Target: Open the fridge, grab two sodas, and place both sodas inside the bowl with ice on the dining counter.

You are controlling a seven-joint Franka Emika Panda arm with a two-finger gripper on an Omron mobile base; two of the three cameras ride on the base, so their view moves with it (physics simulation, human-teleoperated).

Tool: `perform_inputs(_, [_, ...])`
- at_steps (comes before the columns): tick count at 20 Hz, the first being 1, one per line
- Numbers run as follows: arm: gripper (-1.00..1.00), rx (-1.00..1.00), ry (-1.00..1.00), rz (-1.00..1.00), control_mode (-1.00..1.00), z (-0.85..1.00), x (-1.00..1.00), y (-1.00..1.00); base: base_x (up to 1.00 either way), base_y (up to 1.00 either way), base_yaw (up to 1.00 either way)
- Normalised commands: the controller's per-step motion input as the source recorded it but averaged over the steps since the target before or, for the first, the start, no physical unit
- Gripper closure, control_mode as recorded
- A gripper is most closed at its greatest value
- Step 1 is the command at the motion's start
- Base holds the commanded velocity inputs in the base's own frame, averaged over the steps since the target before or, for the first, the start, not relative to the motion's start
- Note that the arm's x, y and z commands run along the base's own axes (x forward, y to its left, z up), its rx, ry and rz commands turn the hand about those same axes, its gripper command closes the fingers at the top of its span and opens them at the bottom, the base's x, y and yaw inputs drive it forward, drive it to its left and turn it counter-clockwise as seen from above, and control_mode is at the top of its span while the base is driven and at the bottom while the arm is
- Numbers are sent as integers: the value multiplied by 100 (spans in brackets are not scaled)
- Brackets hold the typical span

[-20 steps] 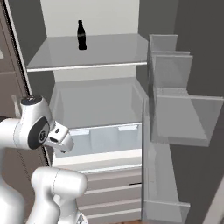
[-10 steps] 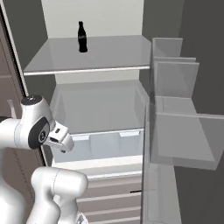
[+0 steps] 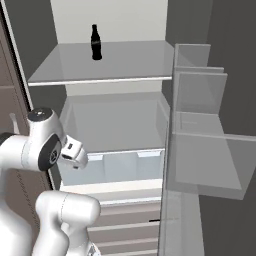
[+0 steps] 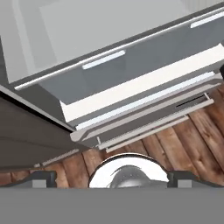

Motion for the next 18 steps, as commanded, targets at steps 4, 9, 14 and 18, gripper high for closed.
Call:
perform_inputs(4, [-100, 2, -43, 13, -100, 36, 1, -4, 0, 0, 0])
perform_inputs(9, [-100, 0, -39, 5, -100, 76, 0, -1, 0, 0, 0])
perform_inputs(14, [-100, 0, -40, 1, -100, 76, 0, -5, 0, 0, 0])
perform_inputs(18, [-100, 0, -37, 0, -100, 67, 0, 0, 0, 0, 0])
